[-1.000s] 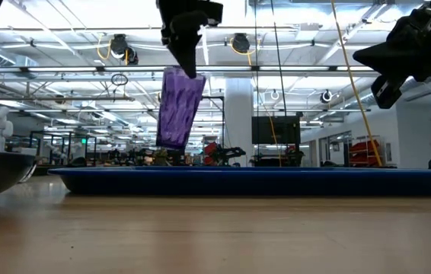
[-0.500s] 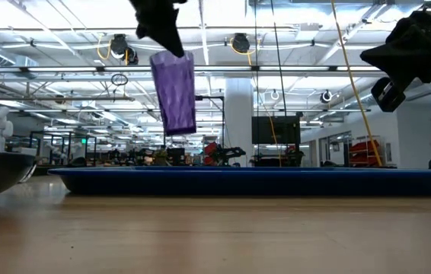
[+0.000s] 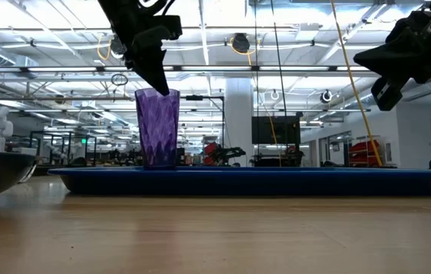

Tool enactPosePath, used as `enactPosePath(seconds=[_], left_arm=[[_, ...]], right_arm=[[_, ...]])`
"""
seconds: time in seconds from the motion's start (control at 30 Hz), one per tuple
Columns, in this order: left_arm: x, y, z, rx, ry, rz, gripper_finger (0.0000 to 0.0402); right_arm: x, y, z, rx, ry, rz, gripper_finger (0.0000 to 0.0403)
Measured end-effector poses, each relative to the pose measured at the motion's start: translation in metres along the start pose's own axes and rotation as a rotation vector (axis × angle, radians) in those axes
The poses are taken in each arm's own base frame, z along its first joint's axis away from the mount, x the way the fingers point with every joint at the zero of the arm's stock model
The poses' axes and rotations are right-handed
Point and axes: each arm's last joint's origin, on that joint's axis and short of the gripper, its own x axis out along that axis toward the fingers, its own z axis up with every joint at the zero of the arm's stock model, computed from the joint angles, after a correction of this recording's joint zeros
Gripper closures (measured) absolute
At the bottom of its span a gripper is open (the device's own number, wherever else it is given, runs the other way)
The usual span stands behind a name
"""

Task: Pick and place plate/cup/fork/spoon on tray
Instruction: Put the purple glass on the blue serving tray, then put the black plate on the blue serving tray to the bottom right of the purple glass

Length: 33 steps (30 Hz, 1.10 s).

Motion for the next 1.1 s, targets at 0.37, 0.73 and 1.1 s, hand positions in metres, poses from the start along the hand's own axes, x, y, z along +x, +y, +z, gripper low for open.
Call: enactPosePath(seconds=[0.37, 0.73, 1.1], left_arm=[[0.008, -0.001, -0.007, 0.000, 0.013, 0.019, 0.0367], [0.008, -0.001, -0.002, -0.015, -0.041, 0.023, 0.0286], [-0.039, -0.009, 0.014, -0.002, -0.161, 0.021, 0.0254]], right_arm=[[0.000, -0.001, 0.001, -0.039, -0.021, -0.039, 0.0403], [0.000, -0.001, 0.001, -0.039, -0.021, -0.039, 0.0403], [0.000, 0.003, 0.008, -0.028, -0.102, 0.000, 0.0403]])
